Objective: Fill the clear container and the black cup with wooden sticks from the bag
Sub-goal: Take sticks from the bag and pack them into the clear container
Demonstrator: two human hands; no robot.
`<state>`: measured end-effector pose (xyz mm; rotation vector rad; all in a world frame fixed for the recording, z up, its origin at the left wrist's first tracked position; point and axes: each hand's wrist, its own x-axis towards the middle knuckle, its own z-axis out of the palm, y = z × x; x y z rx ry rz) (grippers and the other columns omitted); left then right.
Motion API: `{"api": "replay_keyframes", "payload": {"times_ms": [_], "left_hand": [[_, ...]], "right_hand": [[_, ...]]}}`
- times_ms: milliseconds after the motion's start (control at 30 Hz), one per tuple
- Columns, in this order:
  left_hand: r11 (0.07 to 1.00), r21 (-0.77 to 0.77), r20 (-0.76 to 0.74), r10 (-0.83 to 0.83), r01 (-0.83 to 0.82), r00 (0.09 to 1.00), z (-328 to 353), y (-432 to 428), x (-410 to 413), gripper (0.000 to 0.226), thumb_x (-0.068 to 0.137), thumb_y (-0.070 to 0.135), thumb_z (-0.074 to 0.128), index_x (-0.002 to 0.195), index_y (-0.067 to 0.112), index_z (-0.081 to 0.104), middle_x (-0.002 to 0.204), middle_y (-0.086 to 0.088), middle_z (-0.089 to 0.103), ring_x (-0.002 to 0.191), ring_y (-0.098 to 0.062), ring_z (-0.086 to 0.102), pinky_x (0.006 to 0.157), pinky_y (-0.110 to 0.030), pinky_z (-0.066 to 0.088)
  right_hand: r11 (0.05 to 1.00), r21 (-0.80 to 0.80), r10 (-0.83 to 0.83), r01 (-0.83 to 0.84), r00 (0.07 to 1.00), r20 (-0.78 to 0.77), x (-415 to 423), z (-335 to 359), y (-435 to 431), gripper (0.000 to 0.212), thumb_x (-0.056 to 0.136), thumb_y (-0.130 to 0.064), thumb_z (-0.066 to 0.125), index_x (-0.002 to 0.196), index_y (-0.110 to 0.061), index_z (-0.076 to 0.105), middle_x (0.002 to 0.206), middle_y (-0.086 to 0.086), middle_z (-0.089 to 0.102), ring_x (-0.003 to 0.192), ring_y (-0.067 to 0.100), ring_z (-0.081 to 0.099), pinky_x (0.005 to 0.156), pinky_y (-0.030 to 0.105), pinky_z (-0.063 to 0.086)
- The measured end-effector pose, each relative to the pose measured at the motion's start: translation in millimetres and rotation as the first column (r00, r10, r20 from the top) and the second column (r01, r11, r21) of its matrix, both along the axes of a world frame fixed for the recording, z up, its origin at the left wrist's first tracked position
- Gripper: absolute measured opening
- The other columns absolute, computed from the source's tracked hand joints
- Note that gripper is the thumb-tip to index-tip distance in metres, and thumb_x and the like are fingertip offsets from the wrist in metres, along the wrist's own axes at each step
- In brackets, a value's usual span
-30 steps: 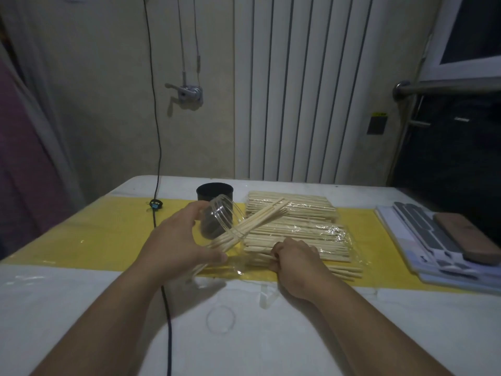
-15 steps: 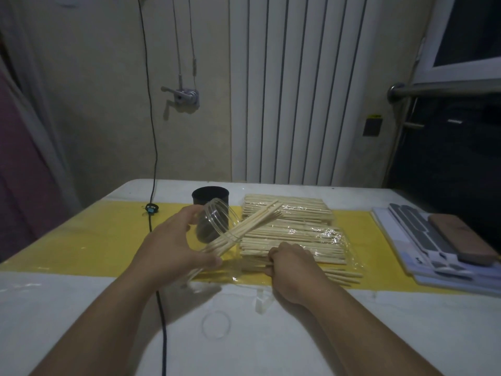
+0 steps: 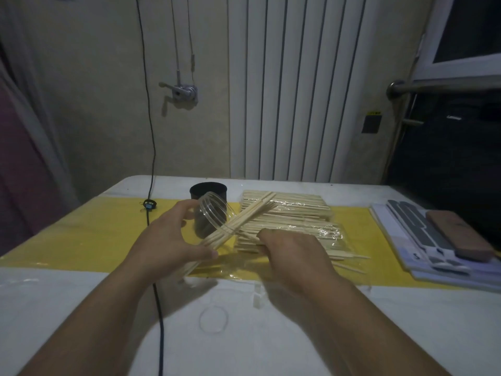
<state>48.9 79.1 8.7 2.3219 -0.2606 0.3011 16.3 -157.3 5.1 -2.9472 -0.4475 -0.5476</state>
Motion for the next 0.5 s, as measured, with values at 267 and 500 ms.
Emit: {"api": "replay_keyframes", "payload": {"times_ms": [267,500], "left_hand": [[1.0,-0.014,0.001,-0.007,0.007,1.0,0.1,-0.3,-1.3,0.097,0.052,0.038,0.096,0.131,0.052,0.041,0.127,0.018,0.055,0.119,-0.006,0.05,0.094,-0.038,0.044],[1.0,-0.023,-0.01,-0.022,0.021,1.0,1.6,-0.8,-2.0,0.095,0.048,0.04,0.095,0.124,0.056,0.041,0.121,0.022,0.054,0.119,-0.005,0.05,0.097,-0.04,0.045]], "right_hand": [[0.997,-0.017,0.075,-0.076,0.891,0.448,1.7,5.2,-6.9,0.026,0.072,-0.035,0.053,0.055,-0.016,0.053,0.054,-0.001,0.056,0.051,0.028,0.056,0.046,0.026,0.031],[0.976,0.104,0.049,-0.193,0.654,0.755,1.0,8.8,-7.9,0.033,0.093,-0.026,0.055,0.064,-0.011,0.055,0.08,0.007,0.061,0.07,0.03,0.051,0.064,0.038,0.036]]}}
